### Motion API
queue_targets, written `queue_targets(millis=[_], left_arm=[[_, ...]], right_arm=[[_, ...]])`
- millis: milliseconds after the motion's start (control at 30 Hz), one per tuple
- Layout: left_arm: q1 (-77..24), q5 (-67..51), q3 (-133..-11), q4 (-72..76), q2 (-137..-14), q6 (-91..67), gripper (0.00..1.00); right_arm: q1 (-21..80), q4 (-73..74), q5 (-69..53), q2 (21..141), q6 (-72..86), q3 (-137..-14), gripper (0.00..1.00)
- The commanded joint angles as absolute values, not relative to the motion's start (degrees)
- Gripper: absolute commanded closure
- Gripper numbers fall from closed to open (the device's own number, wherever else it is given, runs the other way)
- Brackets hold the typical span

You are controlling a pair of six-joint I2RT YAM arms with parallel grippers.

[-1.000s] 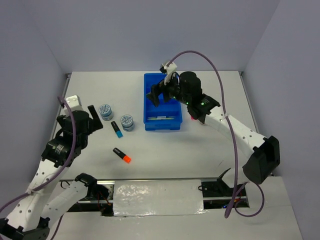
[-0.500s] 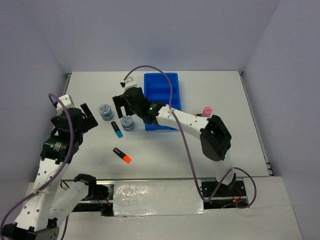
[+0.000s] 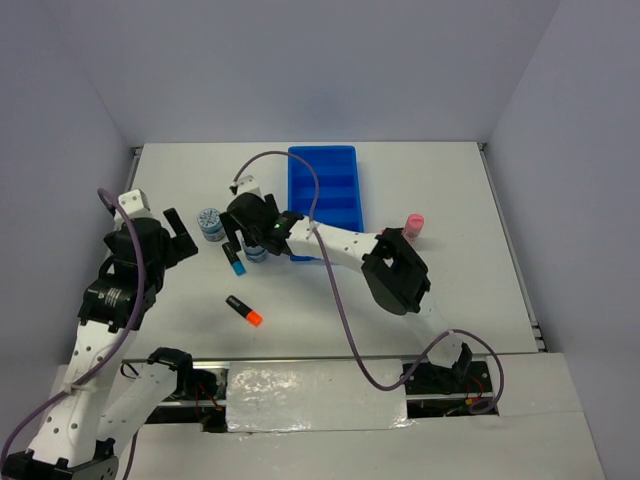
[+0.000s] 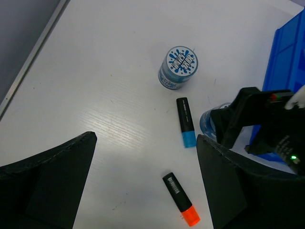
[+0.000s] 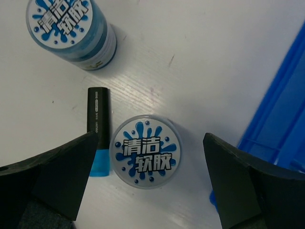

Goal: Sort the stationery into containers
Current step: Pick up the stationery from the center of the board.

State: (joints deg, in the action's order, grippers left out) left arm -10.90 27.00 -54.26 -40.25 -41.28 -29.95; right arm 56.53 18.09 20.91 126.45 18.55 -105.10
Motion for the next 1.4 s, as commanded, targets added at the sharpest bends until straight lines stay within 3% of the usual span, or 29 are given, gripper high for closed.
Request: queue_targets(millis=[0, 200, 433, 600, 767, 1100, 1133, 1200, 1233, 1300, 1367], left_arm=[[-10.5, 26.5, -55.5, -38.3, -40.2, -28.6, 0.0], [-10.4, 24.3, -55.5, -38.0, -41.2, -27.6, 0.01], [-10.4, 24.3, -55.4, -37.8, -40.8, -27.4, 0.01], [-10.4, 23.8, -55.4, -37.7, -41.2, -27.2, 0.01], [-10.4, 23.7, -55.4, -37.7, -41.5, -27.2, 0.01], [-10.4, 23.6, -55.5, -37.6, -41.4, -26.9, 0.01], [-10.4, 23.6, -55.5, -37.6, -41.4, -26.8, 0.01], [-10.4, 23.6, -55.5, -37.6, -41.3, -26.9, 0.01], [-10.4, 23.6, -55.4, -37.6, -41.1, -26.8, 0.01], [-10.4, 23.6, -55.4, -37.6, -41.2, -26.8, 0.01], [-10.4, 23.5, -55.4, -37.6, -41.1, -26.8, 0.0]], right_arm=[[57.6, 19.9, 23.0, 128.3, 19.1, -109.6, 0.01], [57.8, 20.6, 26.4, 129.3, 19.7, -109.2, 0.03], [58.1, 20.7, 22.9, 129.8, 20.7, -108.2, 0.17], [58.1, 20.1, 21.7, 129.1, 20.3, -107.2, 0.19], [57.9, 21.3, 20.8, 130.1, 19.8, -108.8, 0.12], [57.7, 21.2, 19.0, 130.5, 19.3, -108.8, 0.19], [57.6, 21.4, 19.2, 130.8, 19.1, -109.0, 0.21], [57.6, 20.8, 19.2, 130.7, 18.8, -108.7, 0.36], [57.6, 20.4, 19.1, 130.0, 18.6, -108.2, 0.51], [57.7, 18.1, 18.9, 128.6, 17.8, -107.1, 0.59], [57.7, 15.6, 18.2, 125.1, 16.4, -105.1, 0.91]])
